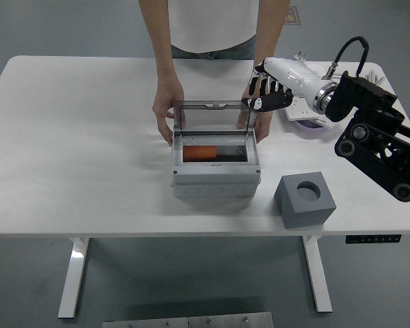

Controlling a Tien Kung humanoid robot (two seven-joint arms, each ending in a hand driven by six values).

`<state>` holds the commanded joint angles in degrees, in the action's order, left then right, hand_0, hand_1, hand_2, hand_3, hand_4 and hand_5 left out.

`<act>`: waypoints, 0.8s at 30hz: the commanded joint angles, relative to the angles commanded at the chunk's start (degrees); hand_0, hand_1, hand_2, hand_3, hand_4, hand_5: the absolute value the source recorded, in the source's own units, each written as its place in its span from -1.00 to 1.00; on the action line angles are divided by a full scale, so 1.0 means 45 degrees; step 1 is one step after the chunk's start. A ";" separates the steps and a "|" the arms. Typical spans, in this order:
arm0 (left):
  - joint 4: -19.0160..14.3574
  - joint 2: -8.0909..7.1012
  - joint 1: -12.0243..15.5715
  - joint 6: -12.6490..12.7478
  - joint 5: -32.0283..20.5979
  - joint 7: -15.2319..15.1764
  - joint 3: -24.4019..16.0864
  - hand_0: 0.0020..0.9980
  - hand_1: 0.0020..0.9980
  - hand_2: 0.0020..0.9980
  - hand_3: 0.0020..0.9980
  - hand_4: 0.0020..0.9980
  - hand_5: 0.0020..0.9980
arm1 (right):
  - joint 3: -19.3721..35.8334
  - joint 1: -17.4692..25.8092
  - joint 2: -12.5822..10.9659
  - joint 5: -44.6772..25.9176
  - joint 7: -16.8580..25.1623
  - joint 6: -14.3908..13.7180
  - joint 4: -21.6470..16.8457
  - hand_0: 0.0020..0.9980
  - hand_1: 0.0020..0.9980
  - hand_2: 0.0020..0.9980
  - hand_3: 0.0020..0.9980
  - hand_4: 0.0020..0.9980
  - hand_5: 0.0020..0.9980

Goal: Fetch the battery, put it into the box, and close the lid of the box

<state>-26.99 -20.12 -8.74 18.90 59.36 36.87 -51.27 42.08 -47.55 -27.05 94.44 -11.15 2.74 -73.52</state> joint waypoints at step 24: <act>0.0003 0.0084 -0.0117 -0.0183 0.0409 0.0024 -0.0190 0.31 0.40 0.15 0.19 0.03 -1.00 | 0.1712 0.0590 0.2985 -0.0032 0.1177 -0.1904 0.1940 -0.28 -0.21 -0.04 -0.03 0.44 -0.25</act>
<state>-26.97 -19.74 -9.27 18.08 61.20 36.98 -52.13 49.78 -44.89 -13.62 94.29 -5.85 -5.83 -64.79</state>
